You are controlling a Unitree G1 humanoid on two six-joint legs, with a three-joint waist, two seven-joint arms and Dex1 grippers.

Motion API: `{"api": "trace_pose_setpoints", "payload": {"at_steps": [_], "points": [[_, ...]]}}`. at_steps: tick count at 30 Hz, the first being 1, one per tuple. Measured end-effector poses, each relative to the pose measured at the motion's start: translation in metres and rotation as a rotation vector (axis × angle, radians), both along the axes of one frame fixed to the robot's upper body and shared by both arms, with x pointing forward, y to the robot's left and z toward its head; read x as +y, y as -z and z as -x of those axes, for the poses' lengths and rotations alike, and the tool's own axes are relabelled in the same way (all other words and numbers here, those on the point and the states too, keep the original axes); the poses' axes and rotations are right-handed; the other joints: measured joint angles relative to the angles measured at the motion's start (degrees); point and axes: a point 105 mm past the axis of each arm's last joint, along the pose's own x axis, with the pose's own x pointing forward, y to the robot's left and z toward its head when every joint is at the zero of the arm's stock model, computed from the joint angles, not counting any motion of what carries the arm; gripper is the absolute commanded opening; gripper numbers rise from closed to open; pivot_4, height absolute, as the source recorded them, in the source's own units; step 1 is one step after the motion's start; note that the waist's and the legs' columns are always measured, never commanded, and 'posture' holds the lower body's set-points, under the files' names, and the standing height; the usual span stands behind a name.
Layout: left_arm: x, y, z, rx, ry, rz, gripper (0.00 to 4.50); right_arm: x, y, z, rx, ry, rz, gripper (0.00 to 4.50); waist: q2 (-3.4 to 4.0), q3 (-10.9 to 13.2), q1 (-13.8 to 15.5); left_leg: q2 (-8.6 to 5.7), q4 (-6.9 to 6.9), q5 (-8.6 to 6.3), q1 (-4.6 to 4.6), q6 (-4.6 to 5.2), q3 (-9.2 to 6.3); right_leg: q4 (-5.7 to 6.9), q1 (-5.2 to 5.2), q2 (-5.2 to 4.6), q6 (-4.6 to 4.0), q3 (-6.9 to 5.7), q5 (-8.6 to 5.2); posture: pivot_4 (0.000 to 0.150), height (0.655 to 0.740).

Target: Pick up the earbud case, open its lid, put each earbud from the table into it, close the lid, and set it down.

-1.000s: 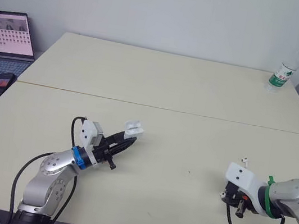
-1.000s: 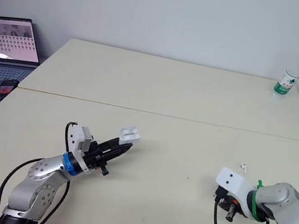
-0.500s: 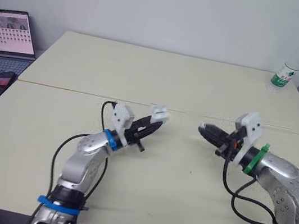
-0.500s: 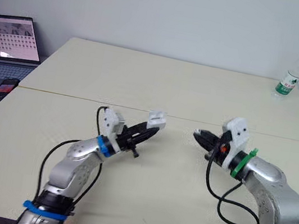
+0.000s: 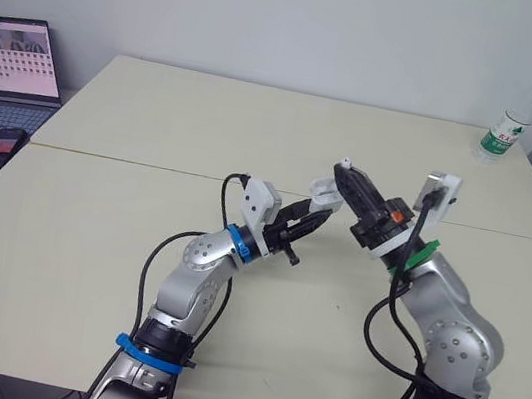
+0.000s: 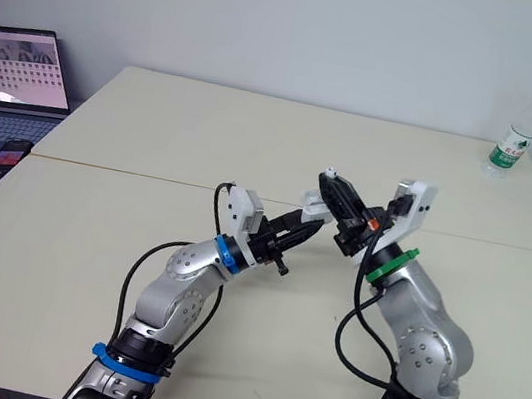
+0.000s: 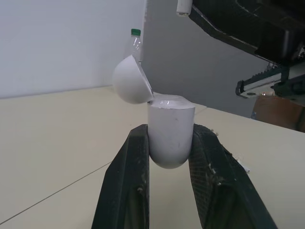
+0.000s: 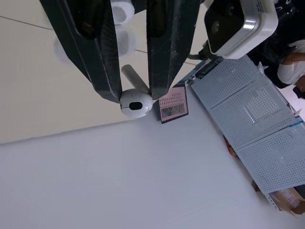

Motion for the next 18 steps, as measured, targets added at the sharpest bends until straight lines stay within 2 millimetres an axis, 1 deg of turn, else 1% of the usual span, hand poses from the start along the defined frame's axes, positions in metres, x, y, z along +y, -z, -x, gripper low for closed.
{"api": "trace_pose_setpoints", "payload": {"at_steps": [2, 7, 13, 18], "points": [[0.000, 0.000, 0.000, -0.001, 0.001, 0.002, 0.77, 0.005, 0.005, 0.000, 0.009, -0.008, 0.007, 0.39, 0.00, 0.00, 0.00, 0.00, 0.00, 0.00, 0.01, 0.00, 0.00, 0.01, 0.00, 0.00, 0.00, 0.00, 0.00, 0.150, 0.7362], [0.001, -0.003, 0.001, -0.007, 0.000, 0.010, 0.77, 0.009, 0.015, 0.001, 0.024, -0.001, 0.014, 0.39, 0.00, 0.00, 0.00, 0.01, 0.00, 0.00, 0.01, 0.00, -0.02, 0.01, 0.00, 0.01, 0.00, -0.02, 0.00, 0.150, 0.7362], [0.002, -0.004, 0.002, -0.005, 0.000, 0.023, 0.77, 0.009, 0.016, 0.001, 0.028, 0.012, 0.005, 0.39, 0.00, 0.00, 0.01, 0.01, 0.00, 0.00, 0.01, 0.00, -0.02, 0.01, 0.00, 0.01, 0.00, -0.02, 0.00, 0.150, 0.7362], [0.003, -0.002, 0.002, 0.001, -0.002, 0.023, 0.77, 0.010, 0.022, 0.002, 0.047, 0.014, 0.010, 0.39, 0.00, 0.00, 0.00, 0.01, 0.00, 0.00, 0.00, 0.00, -0.01, 0.01, 0.00, 0.01, 0.00, -0.01, 0.00, 0.150, 0.7362]]}}
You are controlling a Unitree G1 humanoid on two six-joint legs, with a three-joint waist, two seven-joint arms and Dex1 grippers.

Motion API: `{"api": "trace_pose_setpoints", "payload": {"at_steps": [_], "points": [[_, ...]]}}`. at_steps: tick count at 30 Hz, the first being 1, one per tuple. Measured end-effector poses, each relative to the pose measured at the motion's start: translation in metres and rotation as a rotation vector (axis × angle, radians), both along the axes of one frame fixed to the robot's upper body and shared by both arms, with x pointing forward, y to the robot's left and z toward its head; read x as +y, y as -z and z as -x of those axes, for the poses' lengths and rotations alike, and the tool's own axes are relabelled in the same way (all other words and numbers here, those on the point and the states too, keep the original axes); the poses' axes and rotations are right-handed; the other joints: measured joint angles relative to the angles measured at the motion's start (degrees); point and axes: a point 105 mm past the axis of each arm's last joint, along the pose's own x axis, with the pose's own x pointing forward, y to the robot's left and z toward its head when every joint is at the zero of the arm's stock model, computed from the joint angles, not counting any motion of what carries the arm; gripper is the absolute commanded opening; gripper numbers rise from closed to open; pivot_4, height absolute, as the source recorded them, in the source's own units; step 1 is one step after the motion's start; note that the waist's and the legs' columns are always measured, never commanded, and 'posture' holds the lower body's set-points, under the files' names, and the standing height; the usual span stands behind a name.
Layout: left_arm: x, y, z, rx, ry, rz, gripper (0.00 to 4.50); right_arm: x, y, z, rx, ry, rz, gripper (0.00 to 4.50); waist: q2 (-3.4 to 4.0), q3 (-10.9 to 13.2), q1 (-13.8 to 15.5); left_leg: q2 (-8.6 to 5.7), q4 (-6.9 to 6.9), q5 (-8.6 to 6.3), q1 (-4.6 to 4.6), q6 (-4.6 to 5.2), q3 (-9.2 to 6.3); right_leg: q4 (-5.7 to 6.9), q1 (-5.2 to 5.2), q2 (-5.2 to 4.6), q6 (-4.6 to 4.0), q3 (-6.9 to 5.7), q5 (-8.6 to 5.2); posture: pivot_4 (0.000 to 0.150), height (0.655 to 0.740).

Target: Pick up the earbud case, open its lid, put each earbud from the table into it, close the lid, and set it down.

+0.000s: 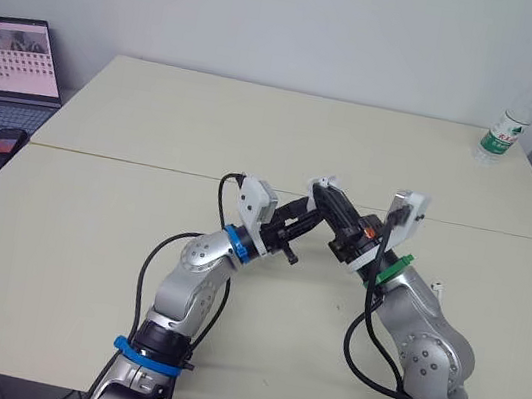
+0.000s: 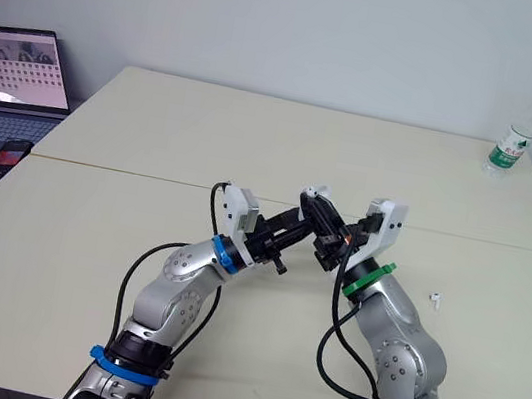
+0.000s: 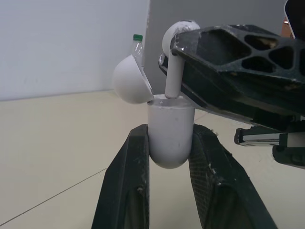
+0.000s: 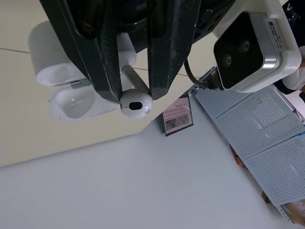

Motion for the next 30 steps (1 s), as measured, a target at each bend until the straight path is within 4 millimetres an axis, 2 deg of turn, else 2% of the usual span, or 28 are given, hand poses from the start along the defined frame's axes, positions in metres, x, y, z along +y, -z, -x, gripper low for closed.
{"api": "trace_pose_setpoints", "payload": {"at_steps": [20, 30], "points": [[0.0005, 0.0047, 0.0034, 0.012, 0.015, -0.002, 0.77, -0.0011, 0.0030, -0.0009, 0.005, 0.019, 0.027, 0.39, 0.00, 0.00, 0.00, 0.00, 0.00, 0.00, 0.00, 0.00, -0.01, -0.01, 0.00, 0.00, 0.00, -0.01, 0.00, 0.150, 0.7362], [0.0010, 0.0076, 0.0040, 0.024, 0.014, -0.003, 0.77, -0.0002, 0.0063, -0.0003, -0.021, 0.023, 0.104, 0.39, 0.00, 0.00, 0.00, 0.00, -0.01, 0.00, 0.00, 0.00, -0.01, -0.02, 0.00, 0.00, 0.00, -0.01, 0.00, 0.150, 0.7362]]}}
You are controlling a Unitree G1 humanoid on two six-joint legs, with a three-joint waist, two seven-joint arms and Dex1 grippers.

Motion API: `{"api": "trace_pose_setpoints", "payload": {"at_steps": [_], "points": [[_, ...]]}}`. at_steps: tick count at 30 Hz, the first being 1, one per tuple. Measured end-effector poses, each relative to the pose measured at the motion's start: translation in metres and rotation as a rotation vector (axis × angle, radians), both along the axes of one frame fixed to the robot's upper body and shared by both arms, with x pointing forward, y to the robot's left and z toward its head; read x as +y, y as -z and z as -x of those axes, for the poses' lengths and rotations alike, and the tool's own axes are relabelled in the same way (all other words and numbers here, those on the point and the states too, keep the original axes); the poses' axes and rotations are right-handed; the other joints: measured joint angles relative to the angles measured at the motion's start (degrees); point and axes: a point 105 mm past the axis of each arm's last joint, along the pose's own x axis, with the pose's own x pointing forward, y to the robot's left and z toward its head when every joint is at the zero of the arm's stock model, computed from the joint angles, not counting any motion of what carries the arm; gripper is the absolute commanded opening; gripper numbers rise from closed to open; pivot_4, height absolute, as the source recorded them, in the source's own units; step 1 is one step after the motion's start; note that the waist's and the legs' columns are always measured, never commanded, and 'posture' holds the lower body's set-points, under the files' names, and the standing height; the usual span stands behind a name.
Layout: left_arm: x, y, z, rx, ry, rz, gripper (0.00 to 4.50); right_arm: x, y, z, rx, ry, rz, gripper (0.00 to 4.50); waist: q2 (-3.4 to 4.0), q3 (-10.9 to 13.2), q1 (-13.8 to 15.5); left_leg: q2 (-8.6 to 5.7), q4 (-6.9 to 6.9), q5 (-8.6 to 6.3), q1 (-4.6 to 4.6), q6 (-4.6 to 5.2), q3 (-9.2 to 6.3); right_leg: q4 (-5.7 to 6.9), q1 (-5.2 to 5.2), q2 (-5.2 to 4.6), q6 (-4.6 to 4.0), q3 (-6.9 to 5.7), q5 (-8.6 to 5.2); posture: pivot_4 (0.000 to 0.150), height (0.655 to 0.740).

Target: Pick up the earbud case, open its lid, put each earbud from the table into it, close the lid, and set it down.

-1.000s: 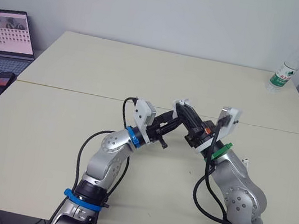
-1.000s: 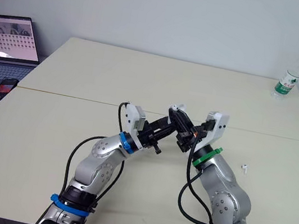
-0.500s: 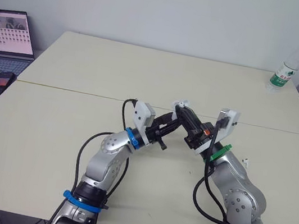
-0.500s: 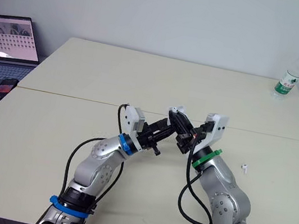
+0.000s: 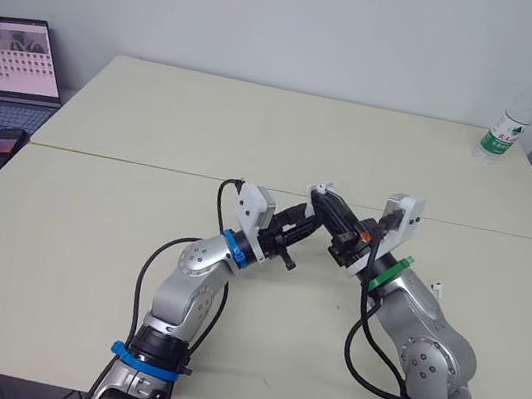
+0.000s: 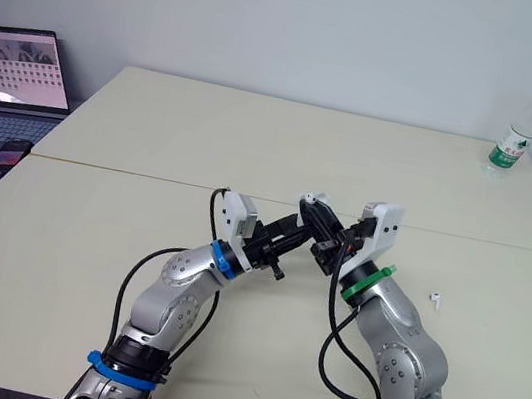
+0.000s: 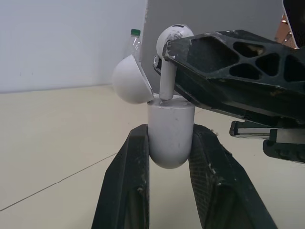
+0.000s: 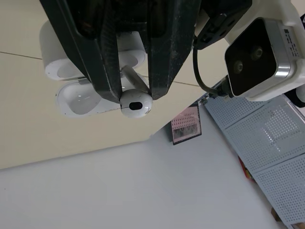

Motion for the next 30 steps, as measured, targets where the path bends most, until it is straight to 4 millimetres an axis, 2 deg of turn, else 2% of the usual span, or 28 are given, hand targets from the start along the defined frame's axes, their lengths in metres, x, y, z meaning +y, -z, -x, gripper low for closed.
{"api": "trace_pose_setpoints", "payload": {"at_steps": [21, 30], "points": [[0.0017, 0.0075, 0.0011, 0.028, -0.005, -0.006, 0.77, 0.0038, 0.0101, 0.0010, -0.057, -0.014, 0.166, 0.39, 0.00, 0.00, 0.01, 0.00, 0.00, 0.00, 0.00, 0.00, 0.00, -0.01, 0.00, 0.00, 0.00, 0.01, 0.00, 0.150, 0.7362], [0.0036, 0.0081, 0.0002, 0.032, -0.013, -0.006, 0.77, 0.0047, 0.0084, 0.0012, -0.063, -0.014, 0.153, 3.51, 0.00, 0.00, 0.01, 0.00, 0.00, 0.00, 0.00, 0.00, 0.00, -0.01, 0.00, 0.00, 0.00, 0.01, 0.00, 0.150, 0.7362]]}}
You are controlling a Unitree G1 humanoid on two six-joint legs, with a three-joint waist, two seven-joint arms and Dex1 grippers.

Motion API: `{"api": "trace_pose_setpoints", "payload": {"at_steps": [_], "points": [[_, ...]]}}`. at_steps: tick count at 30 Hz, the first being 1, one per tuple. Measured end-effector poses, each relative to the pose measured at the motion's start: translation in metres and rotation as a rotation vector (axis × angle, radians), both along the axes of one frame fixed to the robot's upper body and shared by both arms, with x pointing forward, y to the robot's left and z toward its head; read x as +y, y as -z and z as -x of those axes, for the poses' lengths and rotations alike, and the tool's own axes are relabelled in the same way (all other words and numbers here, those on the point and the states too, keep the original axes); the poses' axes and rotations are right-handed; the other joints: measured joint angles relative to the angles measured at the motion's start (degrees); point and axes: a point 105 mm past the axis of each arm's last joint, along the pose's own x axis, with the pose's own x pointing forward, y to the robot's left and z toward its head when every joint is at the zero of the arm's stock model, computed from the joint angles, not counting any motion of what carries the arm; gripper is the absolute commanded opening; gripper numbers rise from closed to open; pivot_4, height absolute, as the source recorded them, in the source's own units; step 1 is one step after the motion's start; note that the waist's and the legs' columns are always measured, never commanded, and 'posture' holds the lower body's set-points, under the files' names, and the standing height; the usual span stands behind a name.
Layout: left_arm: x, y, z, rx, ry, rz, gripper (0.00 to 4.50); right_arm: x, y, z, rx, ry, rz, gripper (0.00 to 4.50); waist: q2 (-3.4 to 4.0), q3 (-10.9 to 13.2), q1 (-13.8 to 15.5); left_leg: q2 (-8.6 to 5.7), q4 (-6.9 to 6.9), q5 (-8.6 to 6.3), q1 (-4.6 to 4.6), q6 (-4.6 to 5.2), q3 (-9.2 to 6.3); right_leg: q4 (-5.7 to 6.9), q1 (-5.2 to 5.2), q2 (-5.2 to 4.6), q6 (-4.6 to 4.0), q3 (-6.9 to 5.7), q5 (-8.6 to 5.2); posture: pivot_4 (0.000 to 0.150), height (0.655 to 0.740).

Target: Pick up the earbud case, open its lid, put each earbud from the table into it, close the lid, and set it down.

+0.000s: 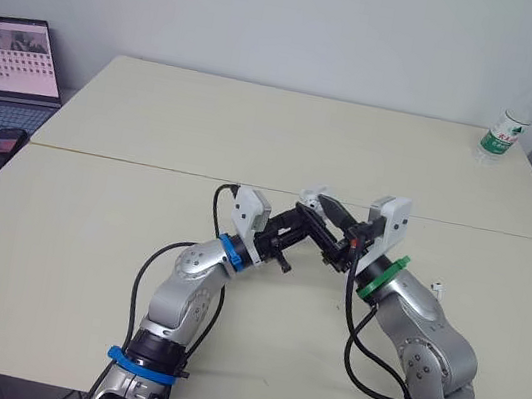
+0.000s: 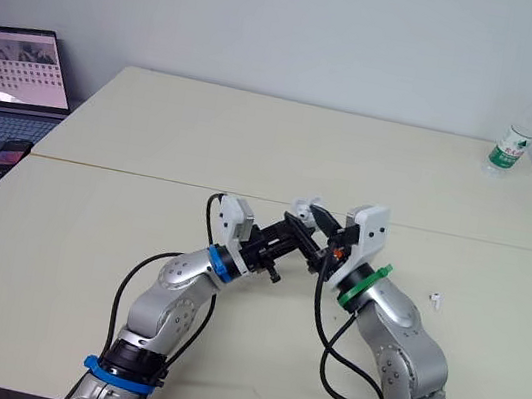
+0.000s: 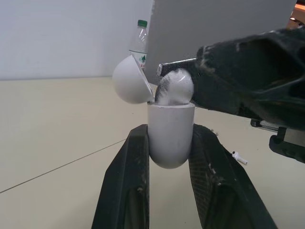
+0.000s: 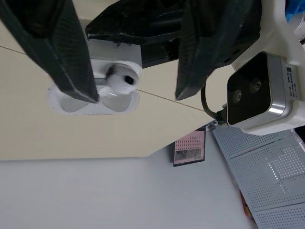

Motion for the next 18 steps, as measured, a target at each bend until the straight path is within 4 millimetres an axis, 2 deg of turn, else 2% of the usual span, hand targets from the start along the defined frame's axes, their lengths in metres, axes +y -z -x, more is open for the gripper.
{"api": "trace_pose_setpoints", "payload": {"at_steps": [3, 5, 9, 18], "points": [[0.001, 0.000, 0.000, -0.001, -0.001, 0.002, 0.77, -0.003, 0.002, -0.003, 0.004, 0.025, 0.001, 4.46, 0.00, 0.00, 0.02, 0.00, 0.00, 0.00, 0.00, 0.00, 0.00, 0.00, 0.00, 0.00, 0.00, -0.01, 0.00, 0.150, 0.7362], [-0.001, -0.006, 0.002, -0.022, 0.009, 0.008, 0.77, -0.008, 0.011, -0.008, 0.041, 0.052, 0.007, 4.46, 0.01, 0.01, 0.03, 0.00, 0.00, 0.00, -0.01, 0.00, 0.01, -0.01, -0.01, 0.00, 0.00, 0.01, 0.00, 0.150, 0.7362], [-0.001, -0.007, 0.002, -0.027, 0.013, 0.010, 0.77, -0.008, 0.008, -0.009, 0.034, 0.053, -0.006, 4.46, 0.02, 0.02, -0.02, 0.02, -0.03, 0.00, 0.00, 0.00, -0.01, -0.01, -0.02, 0.01, 0.00, -0.01, 0.00, 0.150, 0.7362], [-0.003, -0.011, 0.006, -0.051, 0.037, 0.011, 0.77, -0.042, -0.021, -0.001, -0.040, 0.051, -0.030, 4.46, 0.02, 0.02, 0.01, 0.01, -0.03, 0.00, -0.02, 0.00, 0.00, -0.04, -0.02, 0.01, 0.00, 0.00, 0.00, 0.150, 0.7362]]}}
